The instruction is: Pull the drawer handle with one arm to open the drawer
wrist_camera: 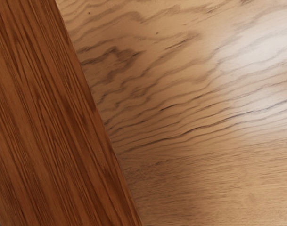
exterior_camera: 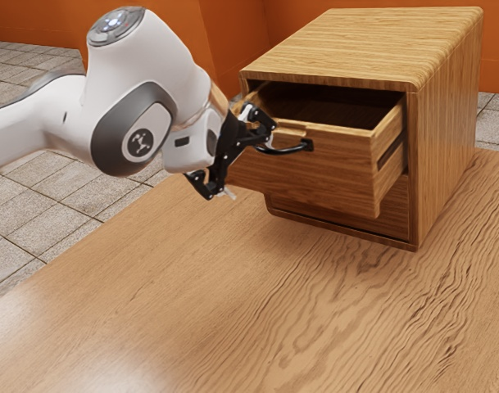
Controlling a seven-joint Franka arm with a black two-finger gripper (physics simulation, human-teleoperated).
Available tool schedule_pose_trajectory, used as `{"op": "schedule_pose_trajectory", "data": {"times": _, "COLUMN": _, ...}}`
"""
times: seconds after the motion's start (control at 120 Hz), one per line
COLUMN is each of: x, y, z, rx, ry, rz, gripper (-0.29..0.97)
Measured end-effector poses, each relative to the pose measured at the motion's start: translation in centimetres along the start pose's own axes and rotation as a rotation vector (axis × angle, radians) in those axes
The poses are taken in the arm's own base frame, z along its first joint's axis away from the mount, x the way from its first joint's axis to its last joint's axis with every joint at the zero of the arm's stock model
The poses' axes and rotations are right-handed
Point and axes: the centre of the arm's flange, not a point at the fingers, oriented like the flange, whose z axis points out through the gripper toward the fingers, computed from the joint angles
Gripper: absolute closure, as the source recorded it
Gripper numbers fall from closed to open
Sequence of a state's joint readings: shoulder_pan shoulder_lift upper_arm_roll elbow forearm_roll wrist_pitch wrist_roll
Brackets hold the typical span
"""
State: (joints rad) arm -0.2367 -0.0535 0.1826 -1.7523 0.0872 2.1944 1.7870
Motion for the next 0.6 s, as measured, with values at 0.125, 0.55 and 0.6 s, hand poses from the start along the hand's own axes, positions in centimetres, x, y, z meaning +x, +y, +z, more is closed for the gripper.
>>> {"op": "schedule_pose_trajectory", "data": {"times": 0.125, "x": 0.0, "y": 0.6, "z": -0.3, "rx": 0.0, "ry": 0.001, "rz": -0.002, "gripper": 0.0}}
{"op": "schedule_pose_trajectory", "data": {"times": 0.55, "x": -0.1, "y": 3.2, "z": -2.0, "rx": 0.009, "ry": 0.012, "rz": -0.013, "gripper": 0.01}}
{"op": "schedule_pose_trajectory", "data": {"times": 0.6, "x": -0.1, "y": 3.5, "z": -2.0, "rx": 0.008, "ry": 0.014, "rz": -0.013, "gripper": 0.01}}
